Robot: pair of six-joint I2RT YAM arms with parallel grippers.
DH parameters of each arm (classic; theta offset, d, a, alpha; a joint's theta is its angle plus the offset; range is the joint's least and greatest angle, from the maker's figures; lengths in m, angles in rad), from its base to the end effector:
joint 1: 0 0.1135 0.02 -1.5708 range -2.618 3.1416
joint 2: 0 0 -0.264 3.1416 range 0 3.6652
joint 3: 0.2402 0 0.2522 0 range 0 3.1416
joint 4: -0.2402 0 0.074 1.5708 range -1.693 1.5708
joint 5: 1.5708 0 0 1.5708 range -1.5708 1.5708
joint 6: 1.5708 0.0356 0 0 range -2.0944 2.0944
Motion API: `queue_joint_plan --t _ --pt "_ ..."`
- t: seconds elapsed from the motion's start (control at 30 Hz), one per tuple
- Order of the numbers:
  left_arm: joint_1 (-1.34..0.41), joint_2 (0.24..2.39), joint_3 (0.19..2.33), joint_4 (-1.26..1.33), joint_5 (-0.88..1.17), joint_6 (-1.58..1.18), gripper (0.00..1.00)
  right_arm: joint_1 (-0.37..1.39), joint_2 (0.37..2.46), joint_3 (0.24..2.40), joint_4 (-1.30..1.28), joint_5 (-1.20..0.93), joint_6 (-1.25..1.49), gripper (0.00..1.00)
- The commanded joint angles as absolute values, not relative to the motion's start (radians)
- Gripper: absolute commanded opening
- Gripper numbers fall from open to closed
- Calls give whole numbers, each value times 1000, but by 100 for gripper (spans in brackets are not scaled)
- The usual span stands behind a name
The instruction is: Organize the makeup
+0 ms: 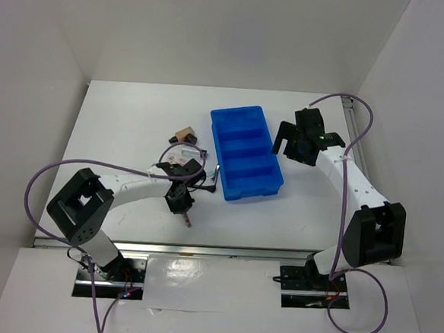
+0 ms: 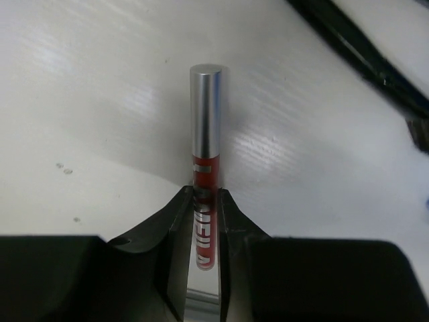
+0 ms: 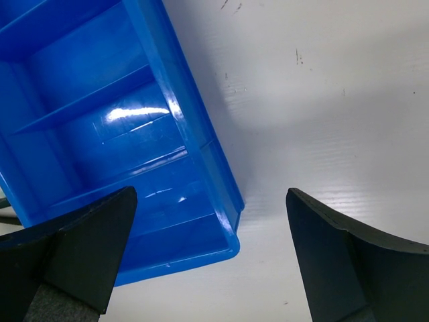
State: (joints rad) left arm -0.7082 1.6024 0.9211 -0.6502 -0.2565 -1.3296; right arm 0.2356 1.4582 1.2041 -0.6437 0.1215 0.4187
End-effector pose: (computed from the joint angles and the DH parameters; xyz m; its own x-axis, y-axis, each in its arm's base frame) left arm 0.2201 -0.1766 0.1643 -0.7429 -0.6004 -0.2959 -0.5771 0.7985 -0.1713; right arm 0.3031 0.0683 0.2868 -0.7590 0.2328 -0.6080 0.1646 0.9722 0.1668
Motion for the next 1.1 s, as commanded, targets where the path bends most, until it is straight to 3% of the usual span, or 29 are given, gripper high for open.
queue_joint_plan --t 0.0,0.27,0.47,0.77,1.07 --pt "-732 1519 933 -721 -285 -1382 10 238 1459 1204 -646 146 408 100" --pt "-755 1344 1058 -914 -382 -1378 0 238 1468 1204 -646 146 408 100" --pt "-755 1333 1215 -721 -361 -987 0 238 1441 1204 -646 135 419 100" --pt "-755 1676 1682 -652 -209 -556 0 238 1335 1195 -679 166 454 100" --pt "-755 1987 2014 -692 -86 -419 0 238 1082 1045 -692 195 532 100"
